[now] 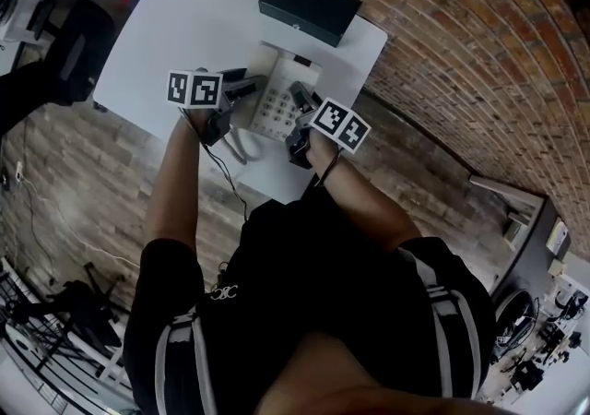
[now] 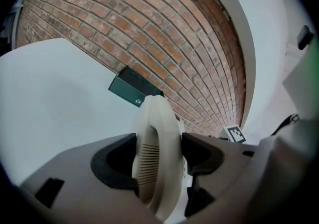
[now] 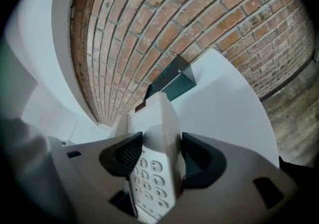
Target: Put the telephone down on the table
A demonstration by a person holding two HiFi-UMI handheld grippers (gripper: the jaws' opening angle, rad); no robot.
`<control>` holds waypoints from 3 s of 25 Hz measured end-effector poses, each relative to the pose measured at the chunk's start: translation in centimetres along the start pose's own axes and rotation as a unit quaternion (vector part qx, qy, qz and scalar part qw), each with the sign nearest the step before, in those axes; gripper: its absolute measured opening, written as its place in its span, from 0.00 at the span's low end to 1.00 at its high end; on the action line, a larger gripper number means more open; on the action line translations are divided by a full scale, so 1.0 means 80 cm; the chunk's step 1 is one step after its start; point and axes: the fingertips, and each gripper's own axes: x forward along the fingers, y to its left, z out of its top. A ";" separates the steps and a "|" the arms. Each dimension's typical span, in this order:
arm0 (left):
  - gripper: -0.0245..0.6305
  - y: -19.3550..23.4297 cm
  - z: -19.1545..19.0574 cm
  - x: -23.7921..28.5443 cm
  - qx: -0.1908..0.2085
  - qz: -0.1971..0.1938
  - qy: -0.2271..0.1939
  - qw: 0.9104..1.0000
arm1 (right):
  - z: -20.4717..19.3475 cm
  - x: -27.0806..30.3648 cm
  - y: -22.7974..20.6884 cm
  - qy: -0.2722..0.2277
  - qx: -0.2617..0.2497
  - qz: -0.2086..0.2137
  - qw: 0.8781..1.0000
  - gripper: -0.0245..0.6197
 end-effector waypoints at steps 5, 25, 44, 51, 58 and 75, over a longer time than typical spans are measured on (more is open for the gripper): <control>0.48 0.029 0.003 0.019 -0.014 -0.009 0.012 1.000 | 0.000 0.025 -0.016 0.002 0.012 -0.023 1.000 0.37; 0.49 0.087 -0.013 0.049 -0.043 -0.028 0.042 0.998 | -0.013 0.064 -0.046 0.011 0.026 -0.066 0.997 0.37; 0.27 0.077 0.011 -0.030 0.006 0.096 -0.152 0.984 | 0.033 0.015 -0.014 -0.046 -0.136 -0.024 0.989 0.13; 0.05 0.032 0.020 -0.104 0.039 0.228 -0.226 0.946 | 0.039 -0.024 0.068 -0.077 -0.312 0.071 0.944 0.04; 0.04 -0.075 0.025 -0.184 0.140 0.300 -0.309 0.891 | 0.040 -0.085 0.169 -0.129 -0.405 0.128 0.896 0.04; 0.04 -0.164 -0.021 -0.232 0.182 0.347 -0.366 0.844 | 0.051 -0.188 0.209 -0.225 -0.447 0.136 0.855 0.04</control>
